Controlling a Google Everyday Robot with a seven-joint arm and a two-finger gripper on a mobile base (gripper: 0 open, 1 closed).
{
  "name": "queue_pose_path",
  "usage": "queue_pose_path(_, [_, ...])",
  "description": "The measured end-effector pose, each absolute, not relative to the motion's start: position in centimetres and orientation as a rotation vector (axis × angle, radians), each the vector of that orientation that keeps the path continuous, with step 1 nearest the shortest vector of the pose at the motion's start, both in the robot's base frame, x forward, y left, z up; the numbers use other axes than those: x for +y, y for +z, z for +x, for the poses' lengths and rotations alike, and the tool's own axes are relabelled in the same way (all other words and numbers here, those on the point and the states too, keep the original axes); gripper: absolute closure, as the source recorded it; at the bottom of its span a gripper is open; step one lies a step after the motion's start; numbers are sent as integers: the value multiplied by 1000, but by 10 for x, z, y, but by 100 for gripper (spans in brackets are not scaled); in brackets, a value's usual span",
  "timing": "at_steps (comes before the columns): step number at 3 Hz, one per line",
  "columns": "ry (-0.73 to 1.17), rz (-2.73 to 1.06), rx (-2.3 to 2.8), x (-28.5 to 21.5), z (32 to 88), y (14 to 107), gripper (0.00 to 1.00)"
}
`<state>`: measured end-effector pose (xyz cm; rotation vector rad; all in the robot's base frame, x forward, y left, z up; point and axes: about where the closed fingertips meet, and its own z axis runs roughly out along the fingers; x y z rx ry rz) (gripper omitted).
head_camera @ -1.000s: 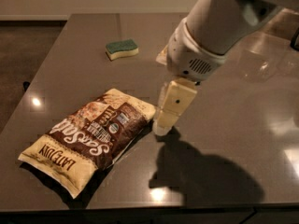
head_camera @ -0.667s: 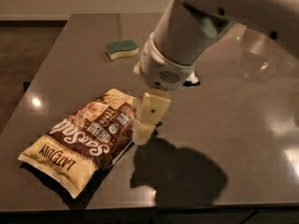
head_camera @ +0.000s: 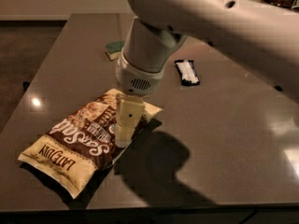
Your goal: Pick brown chip bag
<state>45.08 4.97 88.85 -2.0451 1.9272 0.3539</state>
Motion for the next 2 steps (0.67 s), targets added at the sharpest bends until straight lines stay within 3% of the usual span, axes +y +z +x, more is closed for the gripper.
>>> queue_pose_path(2, [282, -2106, 1972, 53, 464, 854, 0])
